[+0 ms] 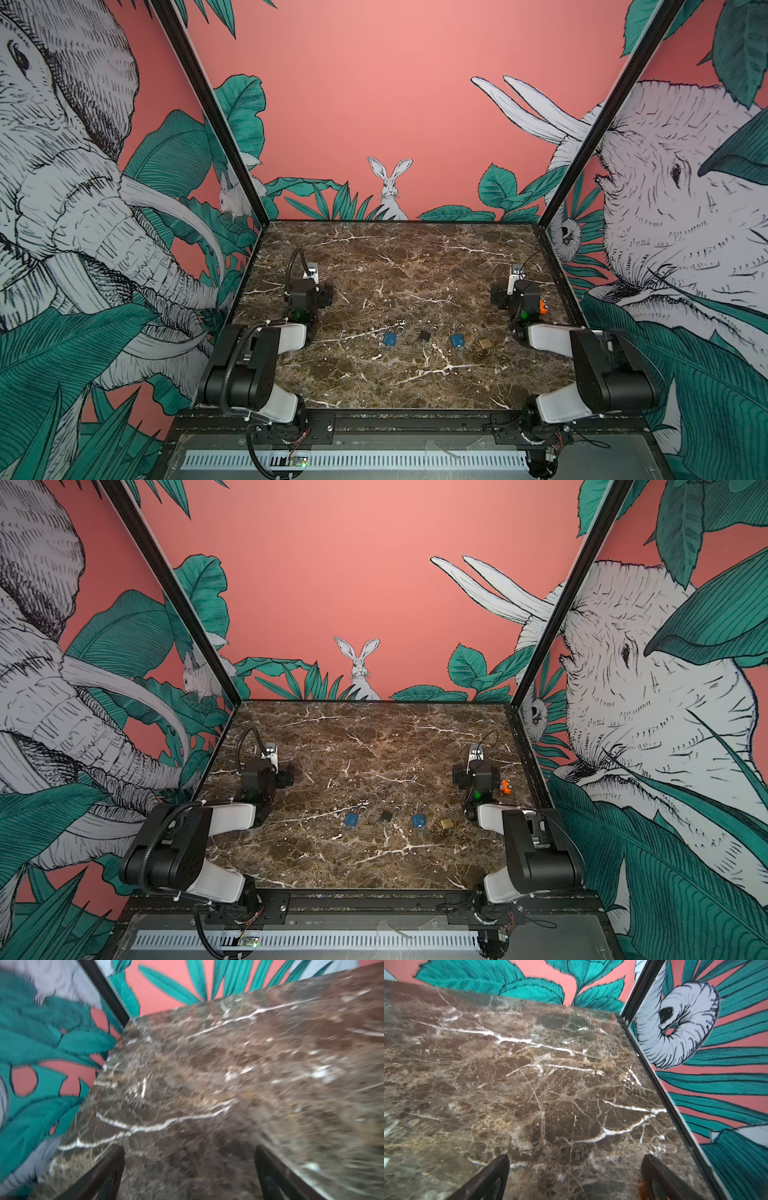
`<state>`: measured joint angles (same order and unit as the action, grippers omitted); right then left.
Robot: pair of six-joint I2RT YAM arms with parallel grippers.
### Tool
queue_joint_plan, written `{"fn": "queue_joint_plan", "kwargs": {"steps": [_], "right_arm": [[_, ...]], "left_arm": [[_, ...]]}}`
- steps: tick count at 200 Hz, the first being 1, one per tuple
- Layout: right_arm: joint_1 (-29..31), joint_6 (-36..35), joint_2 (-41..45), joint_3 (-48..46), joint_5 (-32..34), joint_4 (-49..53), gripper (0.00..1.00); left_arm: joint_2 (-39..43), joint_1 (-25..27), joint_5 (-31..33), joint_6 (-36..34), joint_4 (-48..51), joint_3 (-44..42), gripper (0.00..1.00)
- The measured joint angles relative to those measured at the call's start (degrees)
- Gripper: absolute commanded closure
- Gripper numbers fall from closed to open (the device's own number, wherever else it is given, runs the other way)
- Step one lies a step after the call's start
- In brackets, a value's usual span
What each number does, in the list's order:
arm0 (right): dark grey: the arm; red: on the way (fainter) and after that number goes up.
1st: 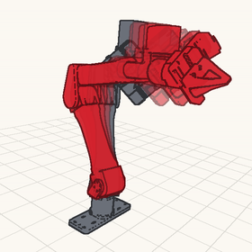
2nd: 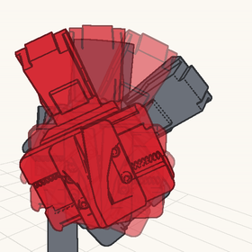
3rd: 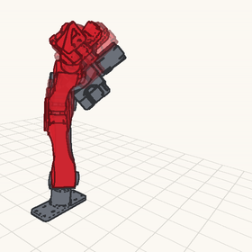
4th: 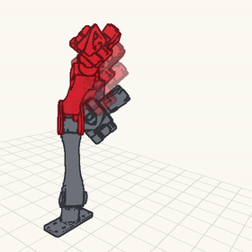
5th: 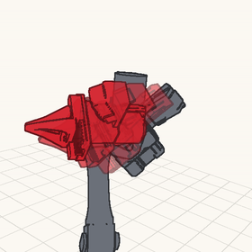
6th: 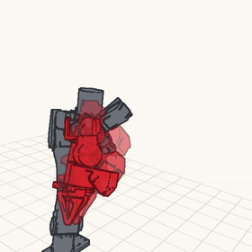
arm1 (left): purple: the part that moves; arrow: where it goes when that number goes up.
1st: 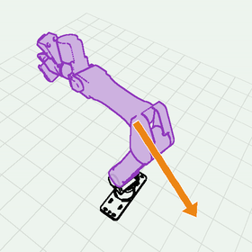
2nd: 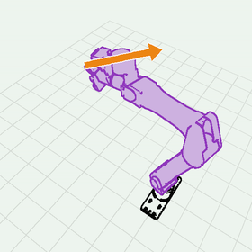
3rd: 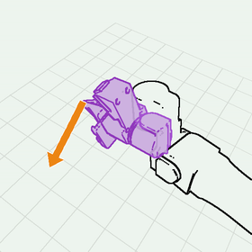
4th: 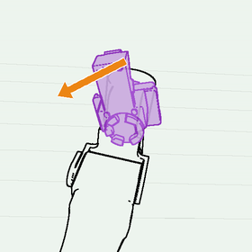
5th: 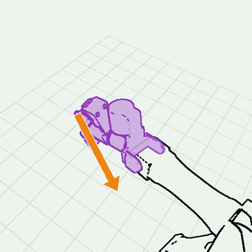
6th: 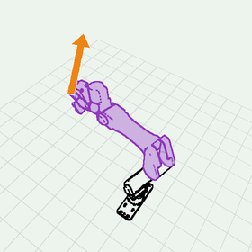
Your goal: Lock with the key
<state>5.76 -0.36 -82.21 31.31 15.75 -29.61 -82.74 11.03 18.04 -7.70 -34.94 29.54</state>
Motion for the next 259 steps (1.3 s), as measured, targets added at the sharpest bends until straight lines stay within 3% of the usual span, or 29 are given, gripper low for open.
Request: {"fn": "queue_joint_plan", "kwargs": {"steps": [32, 68, 101, 135, 167, 174, 197, 259], "right_arm": [[4.59, 3.23, 6.88, 16.20, 1.73, 18.21, 0.02], [13.22, 11.41, 10.34, 26.99, 2.25, 37.66, 0.02], [19.67, 18.58, 8.90, 31.06, 1.38, 55.17, 0.02], [27.21, 24.59, 8.04, 30.71, 2.16, 68.98, 0.05], [28.11, 31.10, 10.16, 24.85, 0.02, 71.91, 0.12], [28.11, 32.30, 10.67, 23.34, -0.42, 72.26, 0.12], [28.11, 35.71, 11.80, 17.99, -1.49, 72.37, 0.13], [26.84, 39.17, 9.77, 9.77, -3.39, 68.52, 0.34]], "left_arm": [[7.45, 4.57, 4.22, 6.60, 12.63, 8.81, 0.02], [10.21, 4.66, 0.37, 19.17, 31.91, 14.40, 0.02], [12.31, 7.10, -6.62, 25.16, 45.53, 15.26, 0.02], [14.10, 13.75, -7.61, 25.49, 57.59, 20.09, 0.06], [14.21, 20.17, -7.15, 24.72, 61.24, 22.86, 0.07], [14.49, 21.75, -6.97, 24.83, 60.67, 22.14, 0.02], [18.25, 25.57, -8.83, 26.71, 55.12, 15.76, 0.02], [16.33, 26.56, -17.77, 29.05, 50.60, 16.22, 0.02]]}}
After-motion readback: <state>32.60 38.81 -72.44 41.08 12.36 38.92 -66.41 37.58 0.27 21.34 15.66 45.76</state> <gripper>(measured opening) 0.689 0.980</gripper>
